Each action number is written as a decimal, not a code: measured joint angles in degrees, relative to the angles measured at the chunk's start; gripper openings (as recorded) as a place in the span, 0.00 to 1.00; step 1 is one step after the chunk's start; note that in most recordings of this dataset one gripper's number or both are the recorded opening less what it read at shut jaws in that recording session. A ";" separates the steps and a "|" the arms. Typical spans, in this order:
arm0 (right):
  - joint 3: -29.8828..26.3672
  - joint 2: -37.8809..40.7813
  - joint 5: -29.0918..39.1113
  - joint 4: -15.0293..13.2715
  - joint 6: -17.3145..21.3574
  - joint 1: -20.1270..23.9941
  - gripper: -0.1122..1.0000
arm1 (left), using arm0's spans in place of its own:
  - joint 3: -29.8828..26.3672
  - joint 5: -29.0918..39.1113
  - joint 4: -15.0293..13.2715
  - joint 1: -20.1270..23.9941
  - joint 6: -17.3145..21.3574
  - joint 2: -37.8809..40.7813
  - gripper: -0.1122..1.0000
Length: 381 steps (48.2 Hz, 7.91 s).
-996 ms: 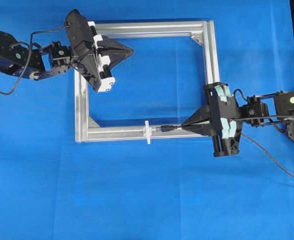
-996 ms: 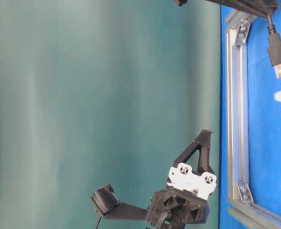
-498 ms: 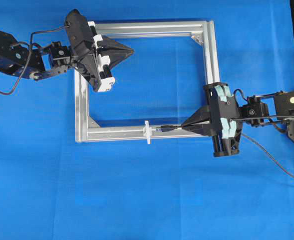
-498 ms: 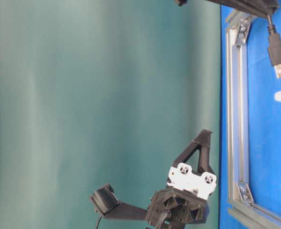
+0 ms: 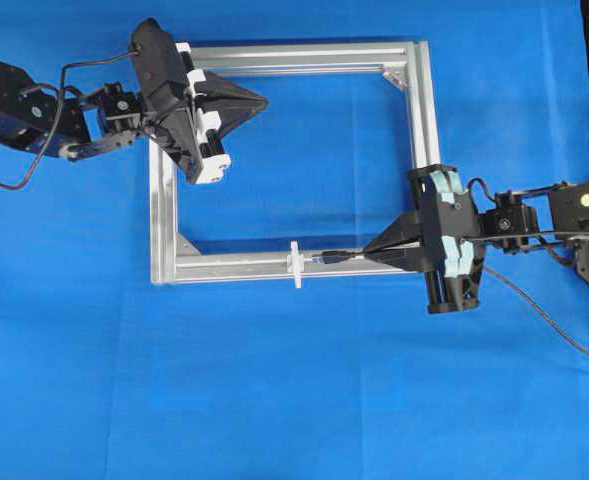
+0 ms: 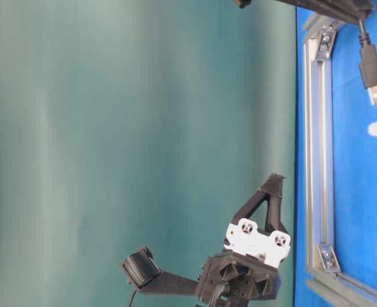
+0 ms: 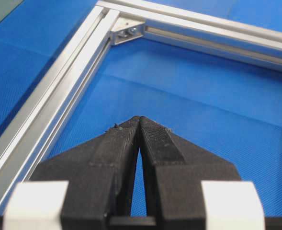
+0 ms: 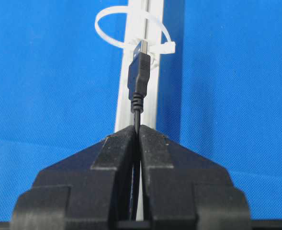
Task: Insert the wire through the string loop located in the center.
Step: 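Push the USB plug leftward through the white zip-tie loop, then move the left gripper down toward the plug beyond the loop, then open the left gripper around the USB plug past the loop, then close the left gripper on the plug and open the right gripper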
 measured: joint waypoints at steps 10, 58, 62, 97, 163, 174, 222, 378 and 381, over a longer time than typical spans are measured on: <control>0.00 0.00 -0.09 0.00 0.00 0.00 0.08 | 0.00 -0.09 0.00 0.00 0.00 0.00 0.10; 0.00 0.00 -0.09 -0.09 0.00 0.00 0.08 | 0.00 0.00 0.00 0.09 0.00 0.00 0.10; 0.00 0.35 -0.44 0.00 0.00 0.00 0.08 | 0.00 -0.09 0.00 0.00 0.00 0.00 0.10; -10.11 13.27 -5.63 0.00 0.00 0.00 0.08 | 0.00 0.00 0.09 0.00 0.00 0.00 0.10; -12.30 15.12 -5.89 0.00 0.00 0.00 0.08 | 3.78 0.00 0.09 -15.29 -4.04 -1.85 0.10; -12.30 15.12 -5.89 0.00 -0.09 0.00 0.08 | 3.78 0.00 0.09 -20.92 -5.98 -1.93 0.10; -12.22 15.12 -5.89 0.00 -0.18 0.00 0.08 | 3.43 0.00 0.62 -24.52 -5.89 -1.93 0.69; -12.30 15.12 -5.89 0.00 -0.26 0.00 0.08 | 1.49 4.39 0.62 -23.99 -5.89 0.88 0.92; -12.30 15.03 -5.89 0.00 -0.18 0.00 0.08 | 1.49 4.31 0.62 -23.99 -5.89 0.88 0.92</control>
